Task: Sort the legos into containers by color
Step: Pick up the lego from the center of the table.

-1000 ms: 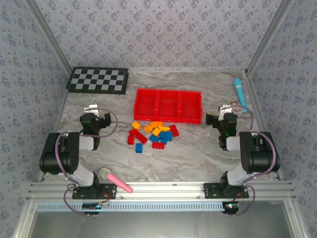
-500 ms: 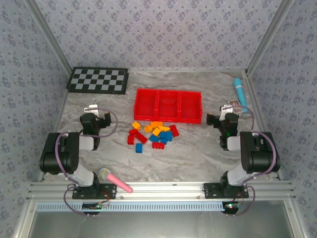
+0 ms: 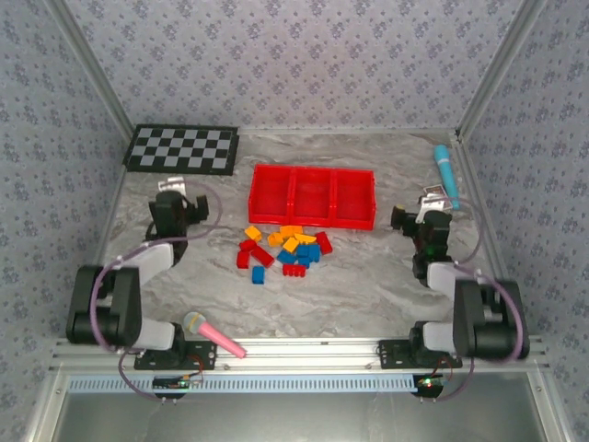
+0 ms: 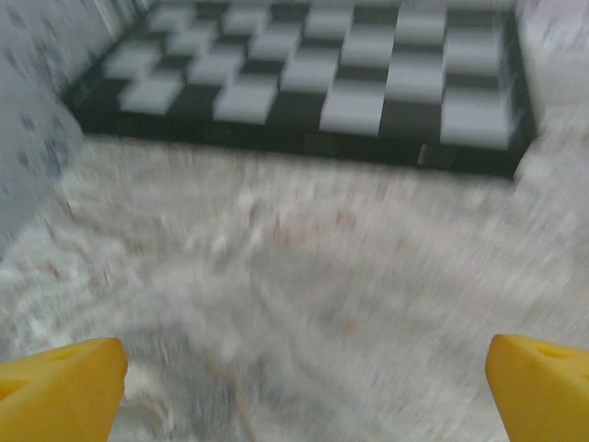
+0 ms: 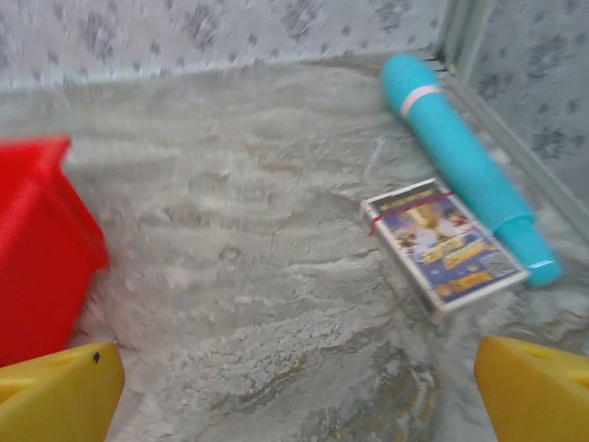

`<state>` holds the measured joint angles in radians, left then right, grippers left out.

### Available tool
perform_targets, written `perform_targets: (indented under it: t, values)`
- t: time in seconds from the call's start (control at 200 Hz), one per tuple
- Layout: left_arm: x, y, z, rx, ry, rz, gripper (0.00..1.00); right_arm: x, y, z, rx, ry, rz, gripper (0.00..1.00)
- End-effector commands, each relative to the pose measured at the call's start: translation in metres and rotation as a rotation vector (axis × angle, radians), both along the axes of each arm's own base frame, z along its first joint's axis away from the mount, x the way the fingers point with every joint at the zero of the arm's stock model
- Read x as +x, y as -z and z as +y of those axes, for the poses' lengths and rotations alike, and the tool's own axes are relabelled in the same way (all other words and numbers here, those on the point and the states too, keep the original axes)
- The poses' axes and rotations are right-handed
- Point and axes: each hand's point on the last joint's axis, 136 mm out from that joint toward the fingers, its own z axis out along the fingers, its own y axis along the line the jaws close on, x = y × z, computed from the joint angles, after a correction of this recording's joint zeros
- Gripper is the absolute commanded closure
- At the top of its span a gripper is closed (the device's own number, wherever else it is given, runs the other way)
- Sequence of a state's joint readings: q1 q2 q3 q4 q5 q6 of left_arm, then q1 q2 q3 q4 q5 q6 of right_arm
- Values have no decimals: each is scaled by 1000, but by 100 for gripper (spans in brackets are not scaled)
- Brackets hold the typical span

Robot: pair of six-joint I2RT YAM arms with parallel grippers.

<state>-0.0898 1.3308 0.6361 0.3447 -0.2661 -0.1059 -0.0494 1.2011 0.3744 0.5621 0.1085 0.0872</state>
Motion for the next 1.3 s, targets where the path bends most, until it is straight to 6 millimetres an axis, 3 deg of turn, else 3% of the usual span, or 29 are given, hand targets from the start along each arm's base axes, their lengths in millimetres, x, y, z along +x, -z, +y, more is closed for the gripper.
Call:
perform_targets:
  t: [0.0, 0.065, 0.13, 0.205, 0.33, 0.465, 0.575, 0.685, 1.0, 1.294]
  values:
    - [-23, -42, 19, -84, -163, 74, 0, -22, -29, -6, 189, 79, 114, 0]
    - [-30, -57, 14, -103, -146, 130, 0, -28, -52, 10, 253, -8, 132, 0]
    - [-36, -67, -6, -131, -37, 186, 0, -36, -69, 38, 318, -136, 164, 0]
    - [-47, -73, -29, -147, 58, 237, 0, -47, -74, 66, 392, -239, 236, 1]
    - [-75, -70, -63, -157, 168, 299, 0, -62, -57, 108, 404, -346, 436, 5]
    - [-105, -64, -101, -155, 304, 332, 0, -71, -26, 156, 259, -435, 611, 6]
    - [-122, -64, -117, -159, 390, 363, 0, -79, -1, 188, 175, -496, 729, 7]
    - [-136, -58, -116, -177, 398, 396, 0, -83, 22, 204, 75, -519, 801, 9]
    - [-158, -52, -131, -364, 429, 396, 0, -93, 66, 216, -70, -526, 939, 9]
    - [-162, -47, -136, -442, 414, 410, 0, -86, 83, 223, -121, -535, 975, 10]
